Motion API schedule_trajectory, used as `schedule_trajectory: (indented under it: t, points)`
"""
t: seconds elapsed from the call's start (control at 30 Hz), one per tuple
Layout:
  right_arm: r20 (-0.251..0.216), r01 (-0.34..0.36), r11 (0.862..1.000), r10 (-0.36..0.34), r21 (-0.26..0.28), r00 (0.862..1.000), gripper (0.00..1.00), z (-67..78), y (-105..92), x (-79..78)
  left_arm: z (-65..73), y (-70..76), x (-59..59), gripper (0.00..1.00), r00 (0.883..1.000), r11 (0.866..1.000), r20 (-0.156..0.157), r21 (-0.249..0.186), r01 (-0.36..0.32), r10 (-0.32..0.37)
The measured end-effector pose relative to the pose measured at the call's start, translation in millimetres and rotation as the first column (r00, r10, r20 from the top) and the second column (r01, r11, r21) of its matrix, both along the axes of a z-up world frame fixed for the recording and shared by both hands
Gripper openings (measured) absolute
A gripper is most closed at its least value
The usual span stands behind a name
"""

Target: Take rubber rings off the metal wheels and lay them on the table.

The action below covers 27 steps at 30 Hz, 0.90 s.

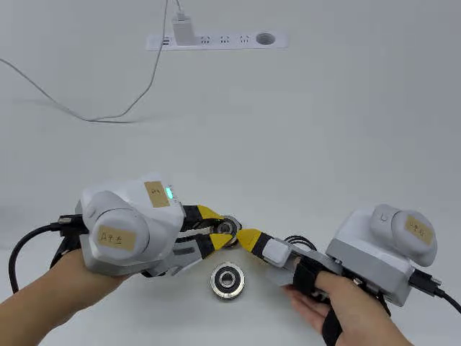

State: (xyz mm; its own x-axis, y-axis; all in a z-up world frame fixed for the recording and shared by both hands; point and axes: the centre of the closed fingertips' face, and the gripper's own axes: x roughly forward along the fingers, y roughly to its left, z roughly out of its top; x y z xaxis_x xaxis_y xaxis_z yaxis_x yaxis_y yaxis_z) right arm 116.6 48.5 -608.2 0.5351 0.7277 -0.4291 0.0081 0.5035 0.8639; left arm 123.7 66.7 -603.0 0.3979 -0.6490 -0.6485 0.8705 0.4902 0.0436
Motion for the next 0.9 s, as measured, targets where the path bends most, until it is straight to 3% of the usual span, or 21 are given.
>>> schedule_trajectory:
  t: [0.9]
  points:
    - [0.077,-0.069,0.996,0.074,-0.062,0.994,0.00,8.5,8.7,-0.4,-0.2,0.0,0.1,0.12,1.000,1.000,0.005,-0.007,0.000,0.000]
